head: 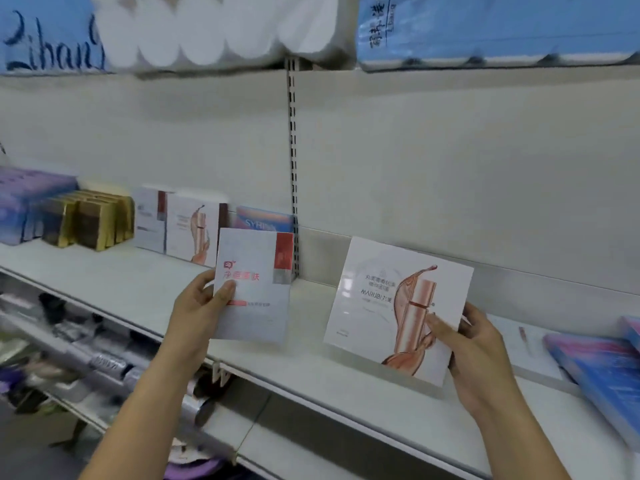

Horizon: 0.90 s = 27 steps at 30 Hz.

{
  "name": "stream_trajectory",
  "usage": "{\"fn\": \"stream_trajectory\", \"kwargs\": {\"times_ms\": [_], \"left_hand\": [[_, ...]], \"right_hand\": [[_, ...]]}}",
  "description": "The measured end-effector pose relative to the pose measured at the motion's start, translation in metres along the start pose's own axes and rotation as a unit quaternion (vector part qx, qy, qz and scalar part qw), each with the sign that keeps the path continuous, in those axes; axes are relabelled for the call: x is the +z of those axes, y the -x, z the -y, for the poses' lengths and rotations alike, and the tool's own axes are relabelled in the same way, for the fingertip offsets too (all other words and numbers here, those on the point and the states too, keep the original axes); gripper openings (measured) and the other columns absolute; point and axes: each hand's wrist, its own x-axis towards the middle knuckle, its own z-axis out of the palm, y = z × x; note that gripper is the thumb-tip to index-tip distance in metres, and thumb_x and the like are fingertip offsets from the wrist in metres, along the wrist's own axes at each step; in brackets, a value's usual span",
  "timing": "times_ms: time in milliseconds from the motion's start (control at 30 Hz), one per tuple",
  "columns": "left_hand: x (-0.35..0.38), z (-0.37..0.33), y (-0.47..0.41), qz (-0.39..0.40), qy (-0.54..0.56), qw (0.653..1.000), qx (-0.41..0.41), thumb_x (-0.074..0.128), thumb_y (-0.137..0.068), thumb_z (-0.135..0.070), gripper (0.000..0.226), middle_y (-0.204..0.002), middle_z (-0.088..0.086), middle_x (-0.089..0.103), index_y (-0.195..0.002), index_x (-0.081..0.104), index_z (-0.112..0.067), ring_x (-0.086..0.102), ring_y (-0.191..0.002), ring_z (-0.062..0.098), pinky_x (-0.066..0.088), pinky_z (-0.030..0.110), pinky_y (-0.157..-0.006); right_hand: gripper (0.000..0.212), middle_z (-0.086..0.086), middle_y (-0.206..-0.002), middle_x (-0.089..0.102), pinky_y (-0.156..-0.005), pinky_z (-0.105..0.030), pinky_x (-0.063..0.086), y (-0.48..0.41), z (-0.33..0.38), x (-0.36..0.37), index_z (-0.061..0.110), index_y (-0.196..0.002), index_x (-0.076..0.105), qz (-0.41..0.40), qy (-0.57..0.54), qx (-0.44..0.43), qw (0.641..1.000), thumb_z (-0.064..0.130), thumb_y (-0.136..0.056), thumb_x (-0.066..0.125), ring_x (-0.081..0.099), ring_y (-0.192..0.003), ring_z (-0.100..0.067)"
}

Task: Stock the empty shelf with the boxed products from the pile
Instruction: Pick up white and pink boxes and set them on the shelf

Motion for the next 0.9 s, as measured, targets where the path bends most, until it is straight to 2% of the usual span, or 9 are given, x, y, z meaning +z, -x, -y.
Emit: {"fn": "stream_trajectory", "kwargs": {"times_ms": [67,267,367,567,633,700,733,800,900], "left_hand": [[-0.029,-0.002,-0.005,-0.008,0.009,1.000,0.012,0.063,-0.099,-0.019,0.024,-0.101,0.000,0.079,-0.122,0.066,-0.022,0.075,-0.083,0.014,0.058,0.030,-0.069],[-0.140,0.008,-0.040,-0.036,0.031,0.999,0.012,0.064,-0.097,-0.022,0.028,-0.106,0.007,0.078,-0.125,0.067,-0.021,0.073,-0.096,0.028,0.058,0.045,-0.083],[-0.200,0.014,-0.066,-0.039,0.030,0.999,0.011,0.064,-0.097,-0.022,0.027,-0.106,0.005,0.078,-0.124,0.067,-0.022,0.074,-0.095,0.025,0.061,0.040,-0.077],[-0.295,0.025,-0.122,-0.024,0.023,0.999,0.003,0.063,-0.098,-0.020,0.025,-0.106,0.002,0.078,-0.123,0.067,-0.023,0.075,-0.093,0.021,0.060,0.037,-0.076],[-0.317,0.029,-0.142,-0.016,0.022,1.000,-0.002,0.062,-0.098,-0.020,0.025,-0.106,0.002,0.078,-0.122,0.068,-0.025,0.074,-0.094,0.021,0.059,0.037,-0.076],[-0.333,0.034,-0.162,-0.009,0.020,1.000,-0.003,0.063,-0.098,-0.022,0.026,-0.107,0.003,0.077,-0.124,0.068,-0.026,0.074,-0.096,0.023,0.058,0.041,-0.079],[-0.338,0.037,-0.171,-0.008,0.018,1.000,-0.004,0.063,-0.098,-0.023,0.027,-0.107,0.002,0.077,-0.124,0.067,-0.026,0.074,-0.096,0.023,0.058,0.040,-0.078],[-0.341,0.042,-0.189,-0.007,0.022,1.000,-0.001,0.062,-0.099,-0.023,0.026,-0.104,-0.001,0.078,-0.124,0.067,-0.028,0.074,-0.093,0.020,0.060,0.034,-0.072],[-0.341,0.046,-0.219,0.001,0.027,1.000,-0.002,0.061,-0.099,-0.021,0.023,-0.104,-0.001,0.078,-0.121,0.067,-0.027,0.075,-0.090,0.017,0.061,0.029,-0.066]], "right_hand": [[0.029,0.006,-0.103,0.079,-0.074,-0.037,0.061,-0.001,-0.004,0.029,0.028,-0.113,0.066,0.015,0.006,0.003,1.000,0.008,-0.091,0.067,0.076,-0.093,-0.021],[0.033,0.003,-0.113,0.076,-0.088,-0.050,0.059,0.000,-0.028,0.144,0.028,-0.120,0.064,0.043,0.039,-0.002,0.998,0.013,-0.091,0.069,0.075,-0.098,-0.025],[0.036,0.004,-0.111,0.076,-0.084,-0.049,0.060,0.004,-0.043,0.210,0.027,-0.123,0.063,0.047,0.047,-0.001,0.998,0.013,-0.091,0.069,0.076,-0.094,-0.022],[0.034,0.001,-0.108,0.077,-0.072,-0.038,0.061,0.006,-0.076,0.317,0.028,-0.117,0.064,0.034,0.034,0.014,0.999,0.007,-0.090,0.070,0.076,-0.090,-0.022],[0.040,0.000,-0.108,0.077,-0.070,-0.037,0.062,0.007,-0.086,0.345,0.025,-0.120,0.065,0.031,0.027,0.017,0.999,0.016,-0.084,0.079,0.076,-0.091,-0.024],[0.065,0.000,-0.109,0.077,-0.076,-0.041,0.062,0.005,-0.096,0.368,0.025,-0.121,0.066,0.026,0.022,0.021,0.999,0.037,-0.063,0.093,0.076,-0.095,-0.025],[0.064,0.000,-0.109,0.077,-0.081,-0.045,0.062,0.001,-0.100,0.377,0.025,-0.120,0.067,0.022,0.027,0.021,0.999,0.037,-0.063,0.093,0.075,-0.097,-0.026],[0.040,-0.002,-0.111,0.077,-0.088,-0.050,0.059,-0.012,-0.107,0.393,0.025,-0.118,0.068,0.016,0.039,0.017,0.999,0.013,-0.082,0.080,0.074,-0.099,-0.027],[0.037,-0.003,-0.113,0.075,-0.091,-0.051,0.058,-0.038,-0.119,0.414,0.025,-0.117,0.067,-0.003,0.042,0.015,0.999,0.002,-0.088,0.071,0.073,-0.100,-0.028]]}}
